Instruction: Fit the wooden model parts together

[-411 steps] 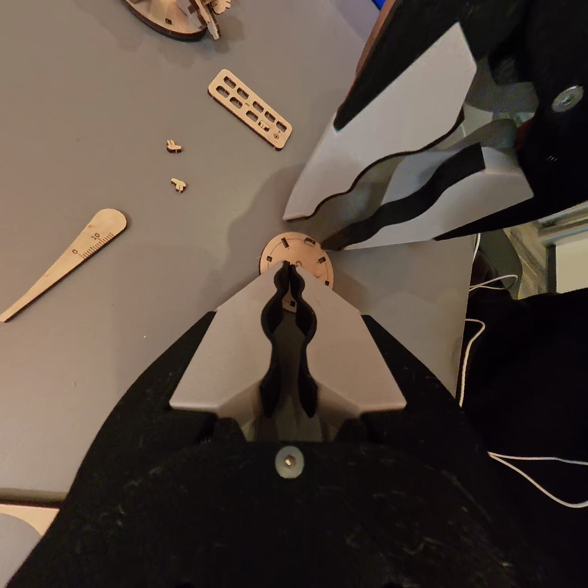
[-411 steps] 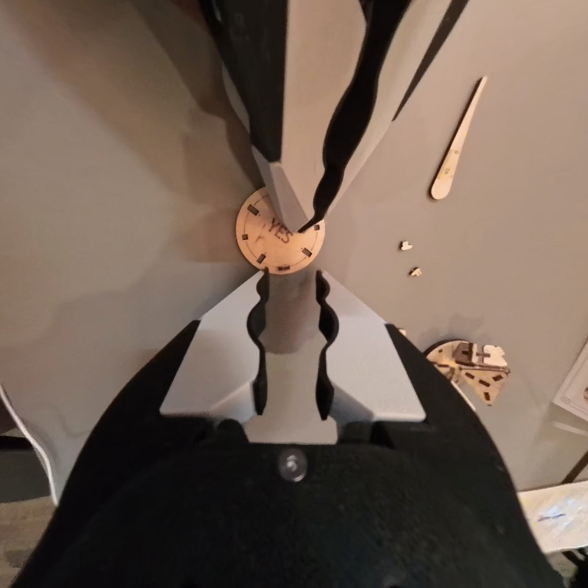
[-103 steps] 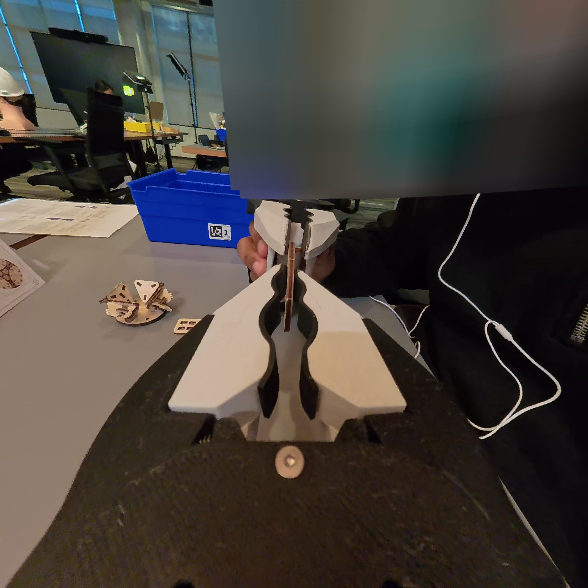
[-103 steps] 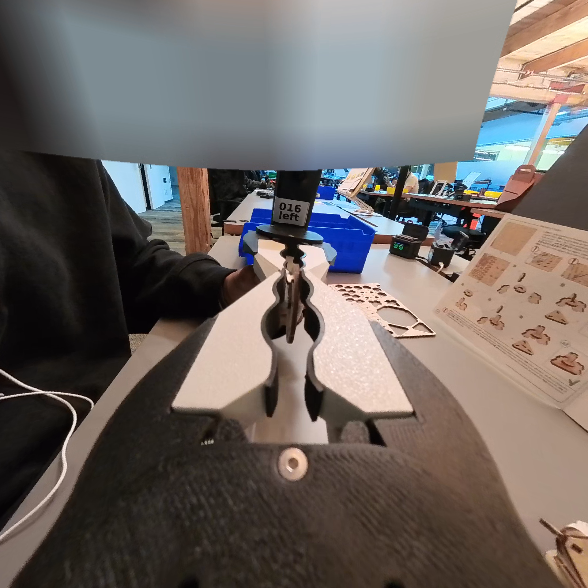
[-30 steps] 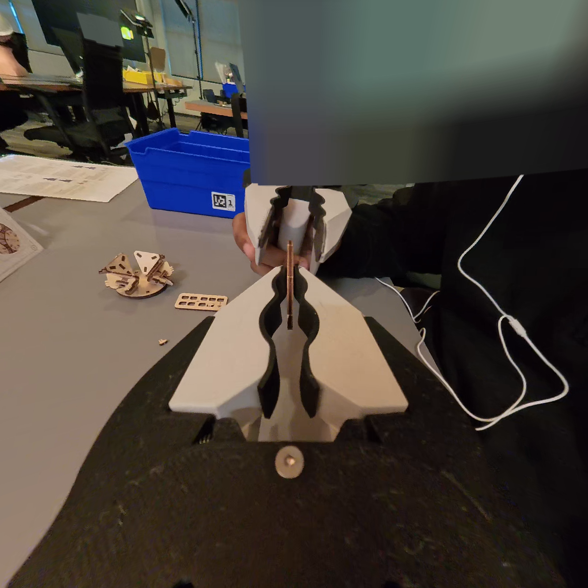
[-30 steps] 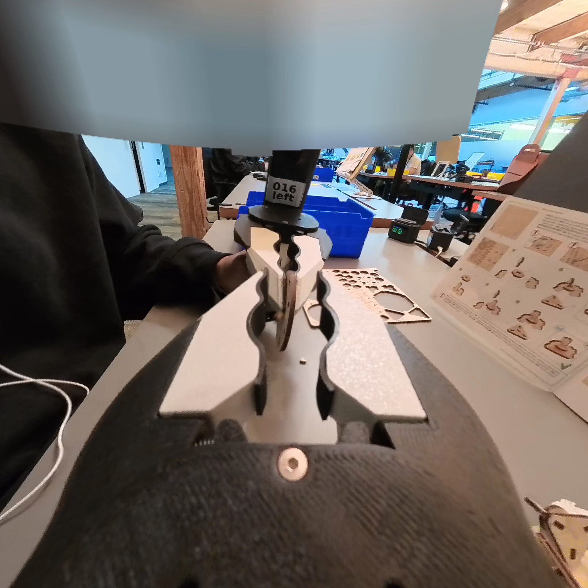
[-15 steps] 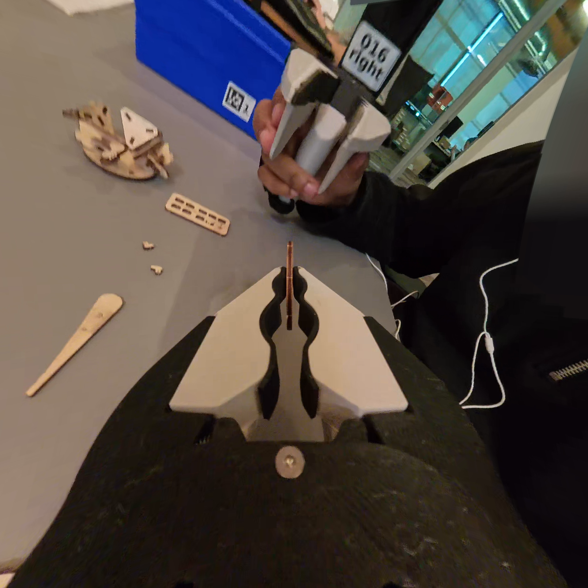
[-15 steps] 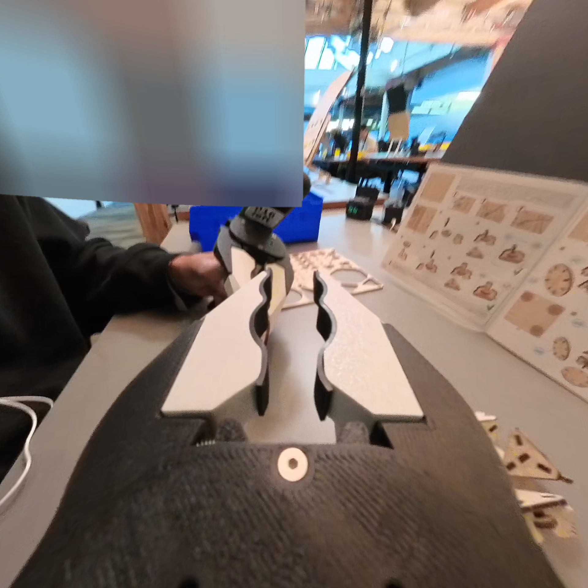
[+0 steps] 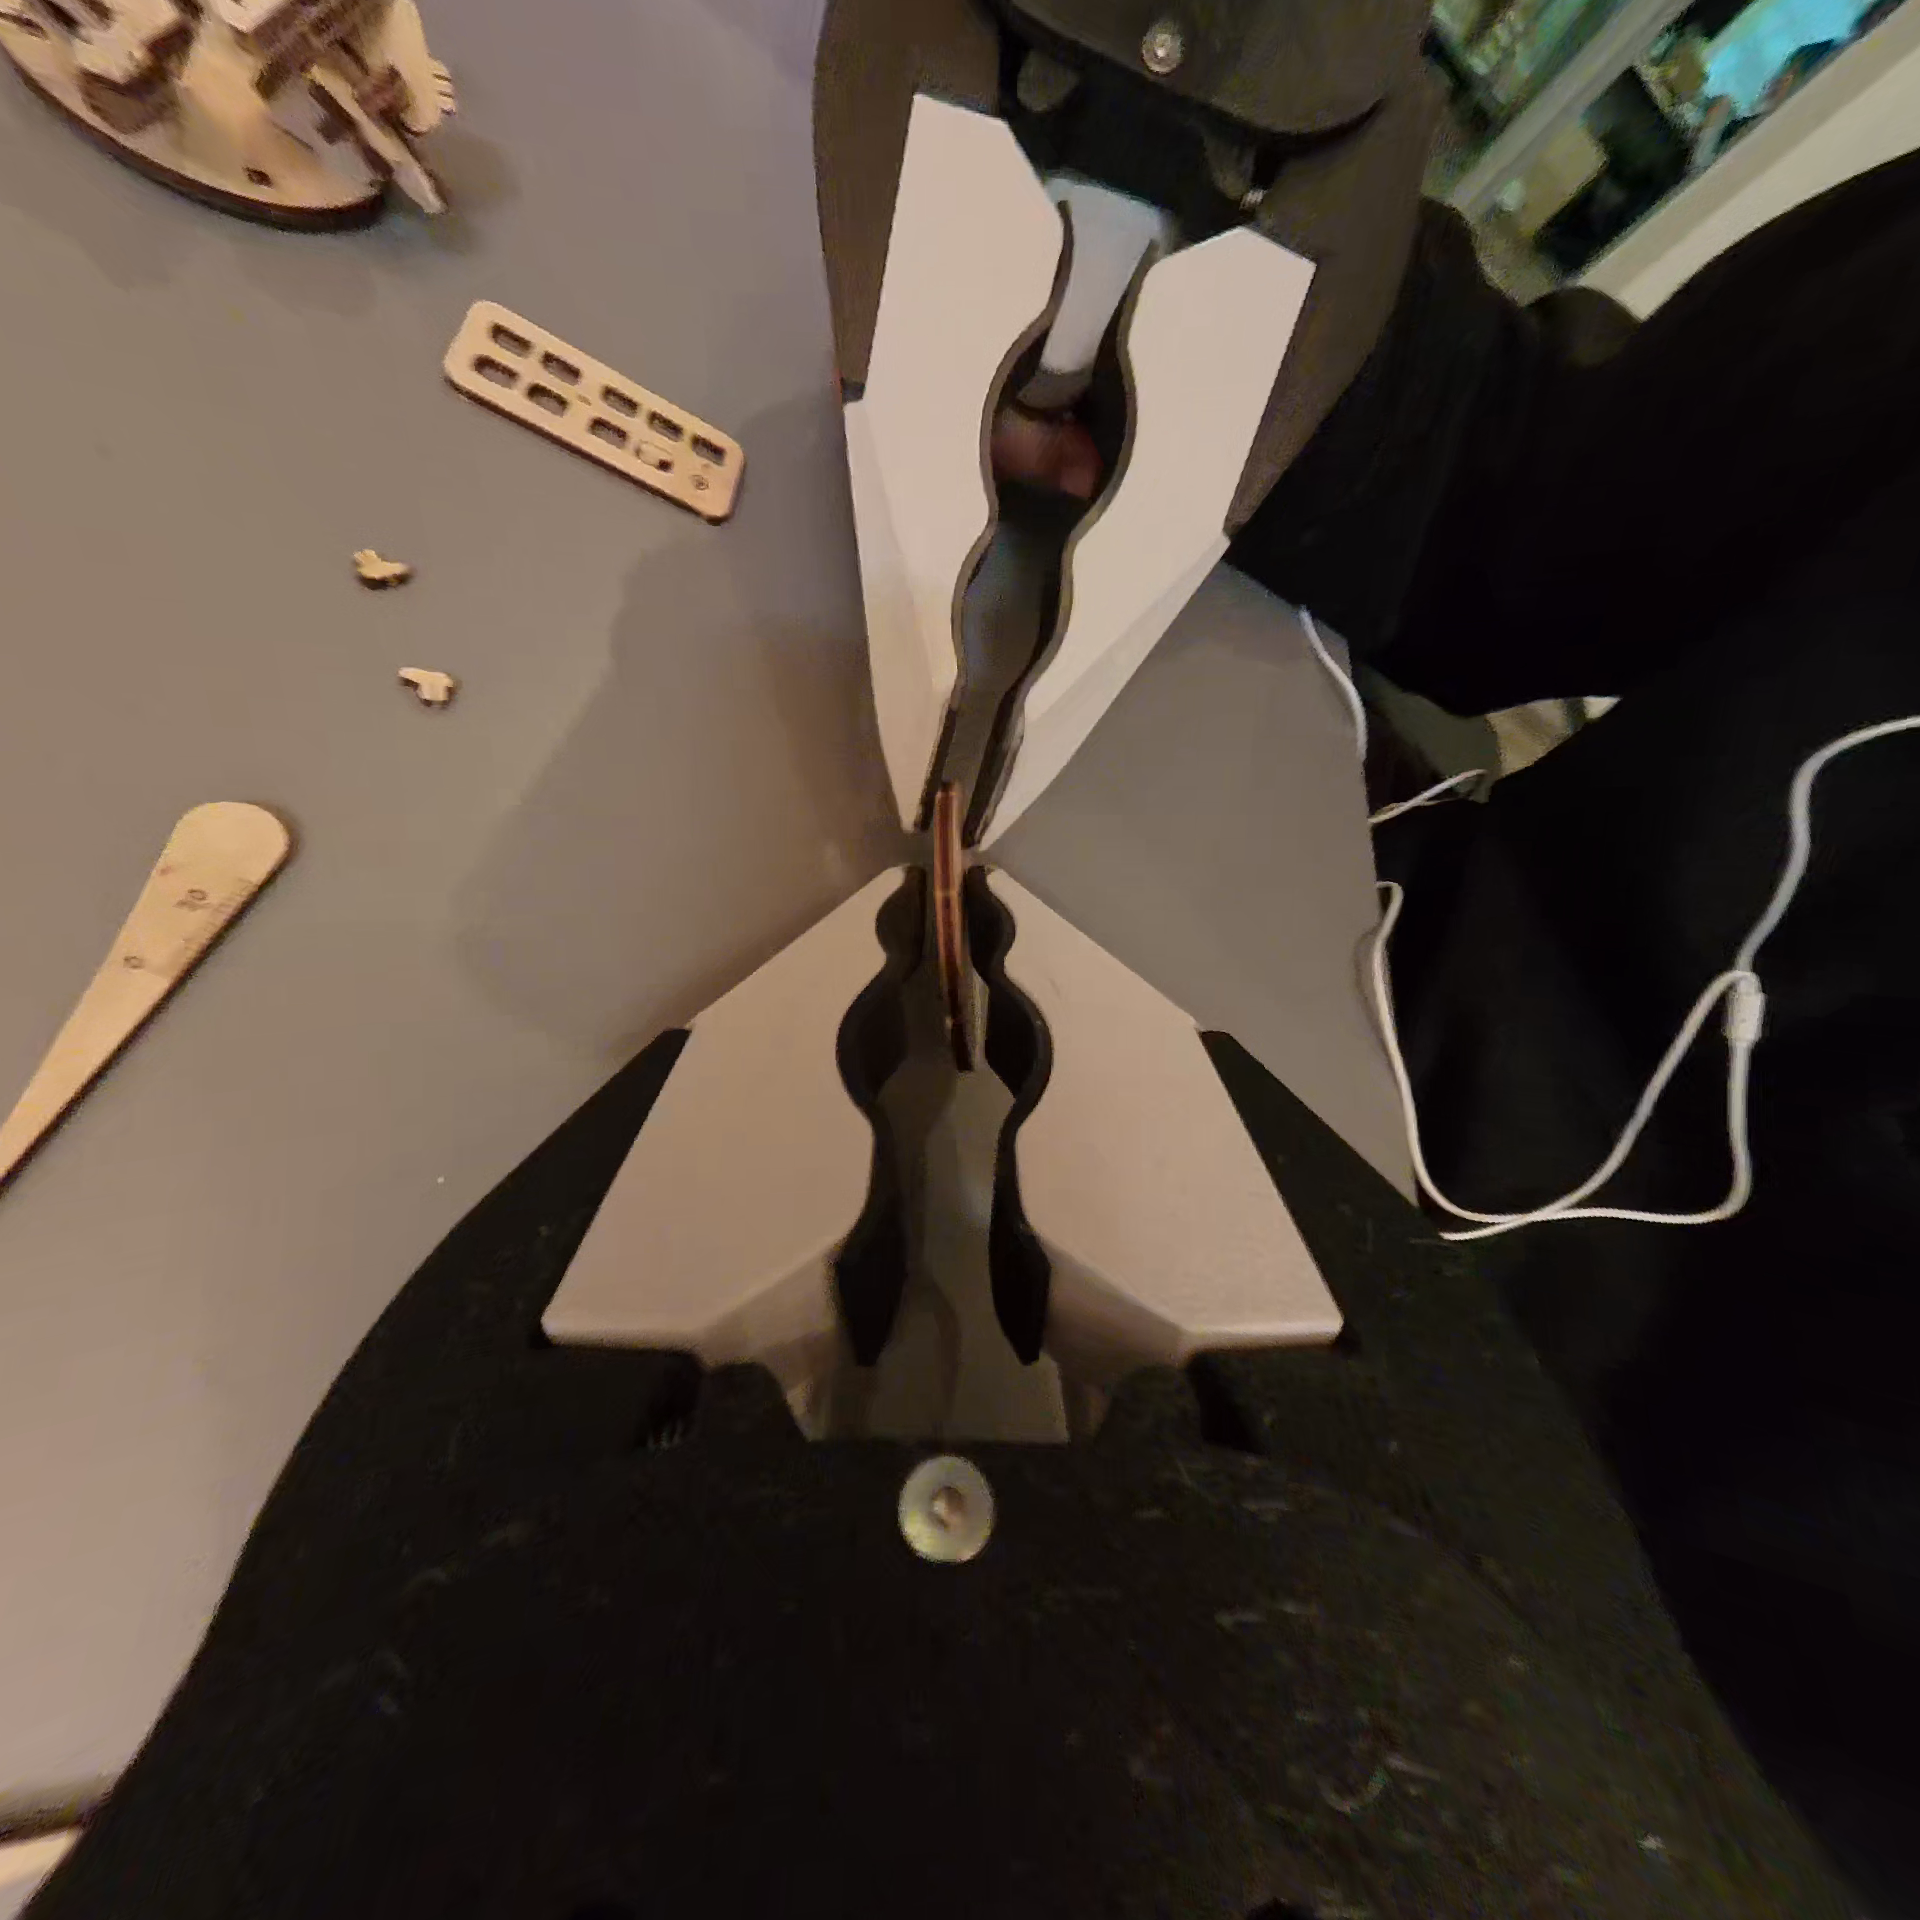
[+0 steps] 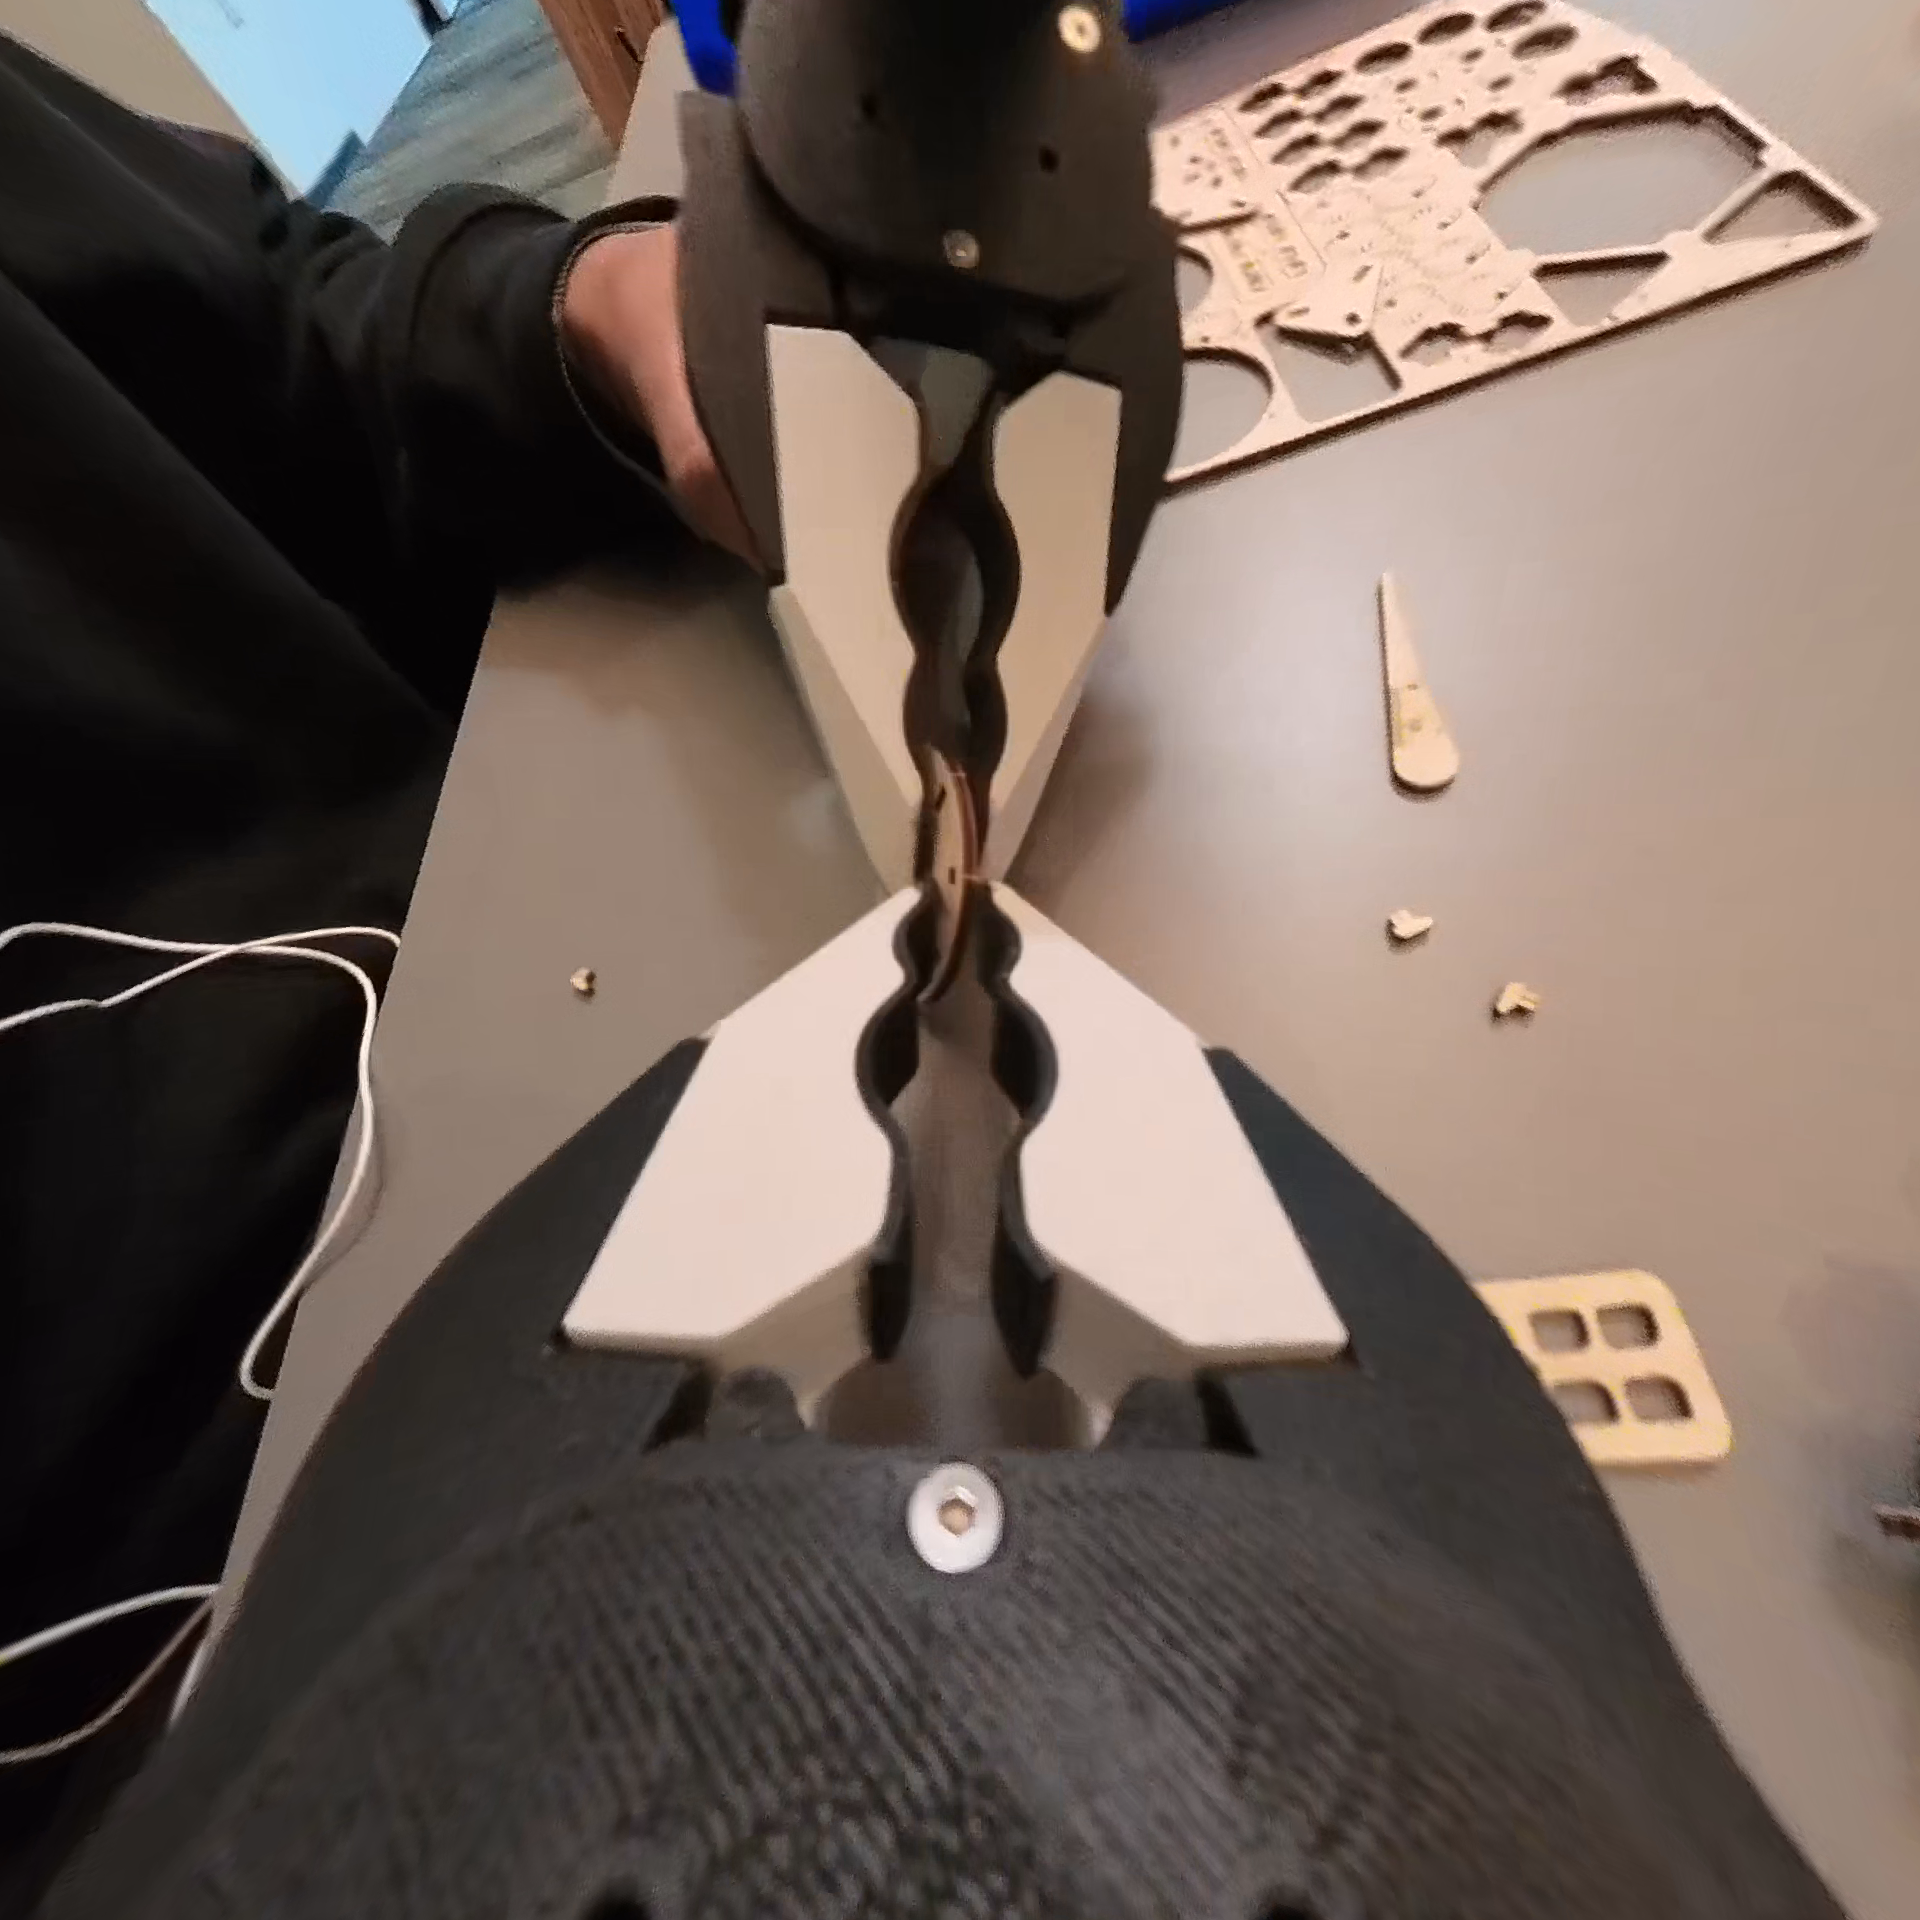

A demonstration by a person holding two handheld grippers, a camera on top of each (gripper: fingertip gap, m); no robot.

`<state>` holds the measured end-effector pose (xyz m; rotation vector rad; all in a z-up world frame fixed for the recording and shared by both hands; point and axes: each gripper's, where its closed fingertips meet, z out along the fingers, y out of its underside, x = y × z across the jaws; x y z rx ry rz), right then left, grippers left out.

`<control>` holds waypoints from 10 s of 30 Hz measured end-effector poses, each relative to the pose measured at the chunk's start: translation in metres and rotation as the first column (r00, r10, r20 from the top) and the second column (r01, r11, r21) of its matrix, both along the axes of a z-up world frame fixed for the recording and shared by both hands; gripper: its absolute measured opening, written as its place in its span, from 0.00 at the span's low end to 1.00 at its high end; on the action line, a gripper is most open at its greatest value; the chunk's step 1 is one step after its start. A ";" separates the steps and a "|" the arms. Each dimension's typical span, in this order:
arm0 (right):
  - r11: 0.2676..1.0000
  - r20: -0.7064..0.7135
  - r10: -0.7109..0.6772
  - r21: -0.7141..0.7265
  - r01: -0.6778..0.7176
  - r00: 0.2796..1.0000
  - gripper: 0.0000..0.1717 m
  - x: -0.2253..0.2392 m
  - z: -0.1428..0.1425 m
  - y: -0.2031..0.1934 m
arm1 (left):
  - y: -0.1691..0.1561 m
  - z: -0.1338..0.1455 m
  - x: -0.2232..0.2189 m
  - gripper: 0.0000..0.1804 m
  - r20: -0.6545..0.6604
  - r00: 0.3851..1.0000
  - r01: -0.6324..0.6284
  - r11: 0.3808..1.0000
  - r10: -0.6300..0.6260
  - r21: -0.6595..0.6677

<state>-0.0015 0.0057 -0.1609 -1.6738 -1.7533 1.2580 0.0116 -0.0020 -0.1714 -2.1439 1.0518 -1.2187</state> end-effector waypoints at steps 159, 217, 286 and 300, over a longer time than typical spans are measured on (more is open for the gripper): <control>0.506 -0.274 0.312 0.858 0.085 0.910 0.11 0.007 0.042 -0.021 | -0.011 0.045 0.003 0.01 0.261 0.963 0.069 0.997 -0.071 0.017; 0.593 -0.189 0.333 0.803 -0.050 0.924 0.07 0.012 0.024 -0.034 | -0.027 0.029 0.008 0.00 0.222 0.962 0.177 0.982 -0.159 -0.068; 0.828 0.273 0.177 0.478 -0.294 0.945 0.02 0.020 -0.027 0.003 | 0.011 -0.017 0.000 0.44 -0.285 0.953 -0.011 0.948 0.107 0.320; 0.845 0.409 0.141 0.426 -0.325 0.902 0.02 0.014 -0.028 0.009 | 0.007 -0.020 -0.010 0.38 -0.322 0.941 0.008 0.946 0.102 0.324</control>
